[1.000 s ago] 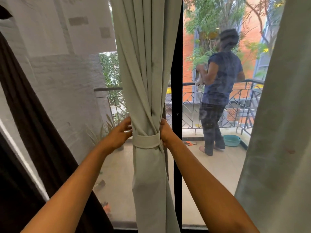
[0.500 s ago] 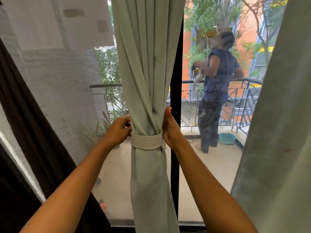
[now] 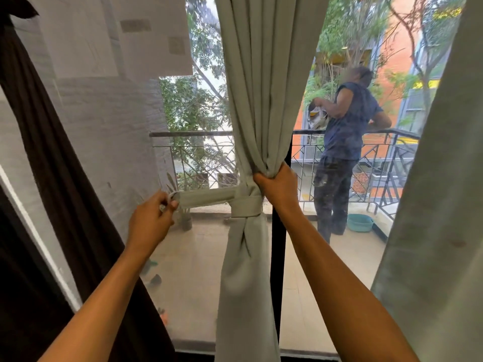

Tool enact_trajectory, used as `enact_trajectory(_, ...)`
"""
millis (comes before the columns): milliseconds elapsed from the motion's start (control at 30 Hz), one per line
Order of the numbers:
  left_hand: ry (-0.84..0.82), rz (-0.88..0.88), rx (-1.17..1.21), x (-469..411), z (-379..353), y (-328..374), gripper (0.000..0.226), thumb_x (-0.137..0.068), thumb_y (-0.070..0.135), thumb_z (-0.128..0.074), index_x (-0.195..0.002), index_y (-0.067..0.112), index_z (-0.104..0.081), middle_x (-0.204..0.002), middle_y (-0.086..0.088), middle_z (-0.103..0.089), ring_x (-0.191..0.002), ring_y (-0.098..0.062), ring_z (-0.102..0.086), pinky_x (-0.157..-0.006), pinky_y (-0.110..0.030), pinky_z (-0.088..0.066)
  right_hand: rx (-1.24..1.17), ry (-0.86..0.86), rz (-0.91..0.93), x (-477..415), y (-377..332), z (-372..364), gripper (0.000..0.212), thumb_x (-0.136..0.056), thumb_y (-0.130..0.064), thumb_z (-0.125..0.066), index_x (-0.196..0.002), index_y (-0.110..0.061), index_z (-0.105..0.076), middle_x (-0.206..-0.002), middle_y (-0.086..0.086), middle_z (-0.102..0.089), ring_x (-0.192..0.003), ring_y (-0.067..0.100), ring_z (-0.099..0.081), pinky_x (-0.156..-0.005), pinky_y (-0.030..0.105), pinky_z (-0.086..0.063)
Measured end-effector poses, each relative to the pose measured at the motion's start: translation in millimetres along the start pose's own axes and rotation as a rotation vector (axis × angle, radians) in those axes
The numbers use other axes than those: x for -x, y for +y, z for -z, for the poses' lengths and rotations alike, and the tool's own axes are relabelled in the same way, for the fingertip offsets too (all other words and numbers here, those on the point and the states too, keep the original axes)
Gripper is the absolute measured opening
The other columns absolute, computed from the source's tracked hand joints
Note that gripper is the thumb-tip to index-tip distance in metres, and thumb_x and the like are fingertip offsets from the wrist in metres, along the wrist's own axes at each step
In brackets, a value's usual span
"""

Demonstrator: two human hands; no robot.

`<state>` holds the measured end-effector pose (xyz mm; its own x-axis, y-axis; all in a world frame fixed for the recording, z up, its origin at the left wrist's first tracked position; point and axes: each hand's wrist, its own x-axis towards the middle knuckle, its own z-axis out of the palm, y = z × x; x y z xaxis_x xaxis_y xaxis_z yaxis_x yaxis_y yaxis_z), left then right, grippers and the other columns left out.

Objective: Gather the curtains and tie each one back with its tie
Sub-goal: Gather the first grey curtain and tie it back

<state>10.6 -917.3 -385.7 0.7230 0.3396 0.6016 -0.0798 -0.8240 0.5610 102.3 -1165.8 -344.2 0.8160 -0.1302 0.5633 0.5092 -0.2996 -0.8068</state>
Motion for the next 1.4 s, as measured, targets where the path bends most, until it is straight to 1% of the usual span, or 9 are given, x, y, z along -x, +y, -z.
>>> enact_trajectory(300,0.018,-0.288,0.210,70,-1,39,0.024,-0.088,0.043,-0.057,-0.082,0.020,-0.060,-0.080,0.012,-0.059,-0.070,-0.005,-0.059,-0.050,-0.018,-0.049,0.276,-0.086,0.159,15,-25,-19,0.051,-0.075,-0.034,-0.070,-0.116,-0.010,-0.052,-0.104,0.007,-0.064,-0.092,0.026,-0.062,-0.071,0.029,-0.045)
enact_trajectory(433,0.024,-0.414,0.126,65,-11,68,0.016,-0.087,0.038,-0.057,-0.086,0.023,-0.061,-0.084,0.010,-0.061,-0.071,-0.005,-0.056,-0.054,-0.018,-0.050,-0.264,-0.586,-0.107,22,-24,5,0.074,-0.076,-0.040,-0.074,-0.136,-0.024,-0.035,-0.124,0.001,-0.058,-0.109,0.020,-0.061,-0.084,0.037,-0.056)
enact_trajectory(600,0.050,-0.365,0.211,74,-34,91,0.014,-0.089,0.038,-0.062,-0.094,0.026,-0.065,-0.087,0.016,-0.063,-0.077,-0.002,-0.058,-0.066,-0.021,-0.051,-0.897,-0.564,-0.130,70,15,18,0.036,-0.088,-0.013,-0.056,-0.115,-0.035,-0.049,-0.136,0.013,-0.050,-0.121,0.027,-0.055,-0.093,0.041,-0.051)
enact_trajectory(700,0.026,-0.284,0.330,78,-40,91,0.014,-0.086,0.037,-0.067,-0.091,0.024,-0.069,-0.087,0.016,-0.066,-0.083,-0.003,-0.062,-0.070,-0.028,-0.054,-0.643,-0.557,0.042,91,38,21,0.040,-0.084,-0.005,-0.061,-0.113,-0.030,-0.049,-0.140,-0.002,-0.048,-0.128,0.018,-0.049,-0.100,0.031,-0.046)
enact_trajectory(867,-0.107,-0.155,0.566,70,-41,94,0.008,-0.078,0.018,-0.079,-0.073,0.023,-0.075,-0.090,0.010,-0.071,-0.087,-0.006,-0.067,-0.078,-0.021,-0.055,-0.156,-0.557,0.353,85,44,24,0.077,-0.070,-0.035,-0.081,-0.130,-0.052,-0.035,-0.156,-0.013,-0.019,-0.137,0.005,-0.034,-0.104,0.024,-0.043)
enact_trajectory(1033,-0.327,-0.077,0.722,56,-30,92,0.009,-0.081,0.031,-0.070,-0.079,0.034,-0.079,-0.089,0.009,-0.076,-0.090,-0.008,-0.070,-0.081,-0.020,-0.053,-0.231,-0.358,0.357,86,43,15,0.047,-0.080,-0.018,-0.072,-0.118,-0.039,-0.053,-0.142,-0.021,-0.033,-0.120,-0.016,-0.044,-0.088,0.011,-0.048)
enact_trajectory(1200,-0.117,0.008,0.629,29,-22,82,0.051,-0.070,0.045,-0.073,-0.118,0.033,-0.062,-0.111,0.011,-0.064,-0.103,-0.010,-0.060,-0.085,-0.029,-0.053,-0.230,-0.379,0.231,79,49,15,0.019,-0.087,-0.020,-0.066,-0.101,-0.009,-0.070,-0.140,-0.015,-0.041,-0.115,-0.013,-0.050,-0.093,0.012,-0.046)
enact_trajectory(1300,-0.219,-0.025,0.568,2,-29,98,0.103,-0.061,0.050,-0.081,-0.145,0.040,-0.023,-0.121,0.021,-0.045,-0.111,-0.002,-0.047,-0.085,-0.017,-0.041,-0.237,-0.343,0.220,83,41,9,0.013,-0.089,-0.019,-0.064,-0.100,-0.015,-0.069,-0.138,-0.016,-0.041,-0.113,-0.016,-0.049,-0.096,0.015,-0.046)
enact_trajectory(1400,-0.265,0.012,0.485,-18,-47,114,0.116,-0.057,0.052,-0.086,-0.148,0.027,-0.018,-0.119,0.020,-0.042,-0.109,-0.008,-0.045,-0.086,-0.020,-0.037,-0.250,-0.302,0.197,90,34,2,0.015,-0.091,-0.018,-0.061,-0.104,-0.014,-0.067,-0.134,-0.018,-0.043,-0.111,-0.020,-0.046,-0.096,0.010,-0.042)
